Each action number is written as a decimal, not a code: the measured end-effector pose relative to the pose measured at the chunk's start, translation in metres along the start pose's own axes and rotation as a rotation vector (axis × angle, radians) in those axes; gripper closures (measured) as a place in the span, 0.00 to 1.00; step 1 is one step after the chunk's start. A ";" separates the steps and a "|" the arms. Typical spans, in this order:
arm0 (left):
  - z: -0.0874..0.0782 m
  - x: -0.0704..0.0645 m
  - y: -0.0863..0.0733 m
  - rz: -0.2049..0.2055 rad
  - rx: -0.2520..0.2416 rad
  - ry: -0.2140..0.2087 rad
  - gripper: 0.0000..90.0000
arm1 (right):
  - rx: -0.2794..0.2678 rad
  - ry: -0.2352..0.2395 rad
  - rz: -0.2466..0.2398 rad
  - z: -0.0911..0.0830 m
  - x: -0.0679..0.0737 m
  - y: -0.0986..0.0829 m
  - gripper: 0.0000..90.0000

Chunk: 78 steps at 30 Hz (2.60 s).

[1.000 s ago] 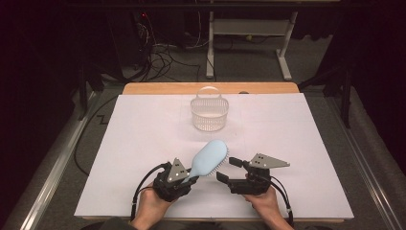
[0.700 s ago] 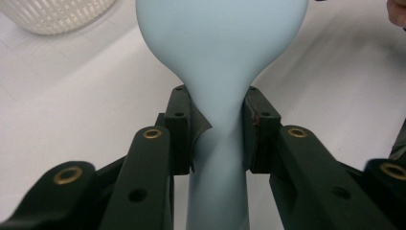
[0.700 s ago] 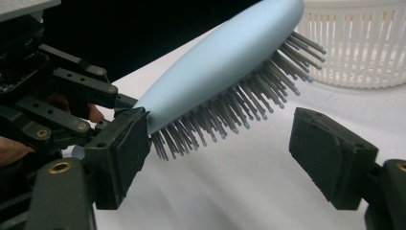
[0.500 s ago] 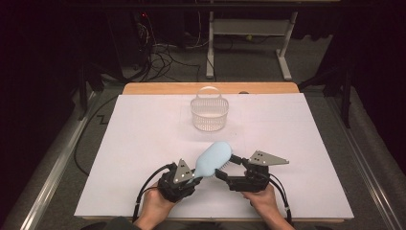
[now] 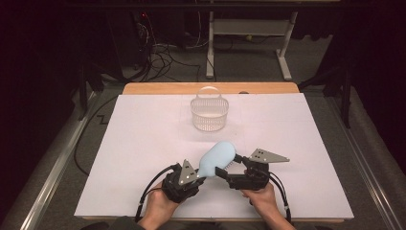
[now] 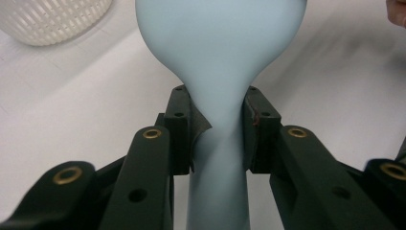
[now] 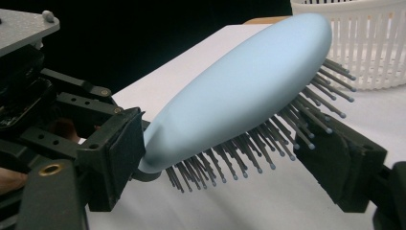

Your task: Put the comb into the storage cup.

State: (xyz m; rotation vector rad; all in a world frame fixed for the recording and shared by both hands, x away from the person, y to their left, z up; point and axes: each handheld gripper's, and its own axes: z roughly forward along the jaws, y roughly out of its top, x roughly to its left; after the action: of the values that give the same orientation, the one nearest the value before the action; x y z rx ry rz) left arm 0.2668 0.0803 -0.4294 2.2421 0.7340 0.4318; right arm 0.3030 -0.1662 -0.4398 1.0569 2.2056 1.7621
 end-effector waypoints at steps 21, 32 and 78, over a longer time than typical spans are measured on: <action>0.004 -0.008 0.008 0.020 -0.023 0.016 0.77 | 0.029 0.004 0.074 0.012 -0.005 0.004 0.18; 0.006 -0.007 0.009 0.012 -0.026 0.021 0.77 | 0.058 0.023 0.094 0.016 -0.003 0.004 0.24; -0.002 -0.006 0.012 0.032 -0.035 0.004 0.76 | 0.032 0.201 0.157 0.001 0.002 0.021 0.63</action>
State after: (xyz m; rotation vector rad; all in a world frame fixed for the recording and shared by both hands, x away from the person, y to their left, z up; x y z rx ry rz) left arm 0.2656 0.0708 -0.4201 2.2233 0.6874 0.4611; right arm 0.3116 -0.1626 -0.4213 1.1335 2.3306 1.9847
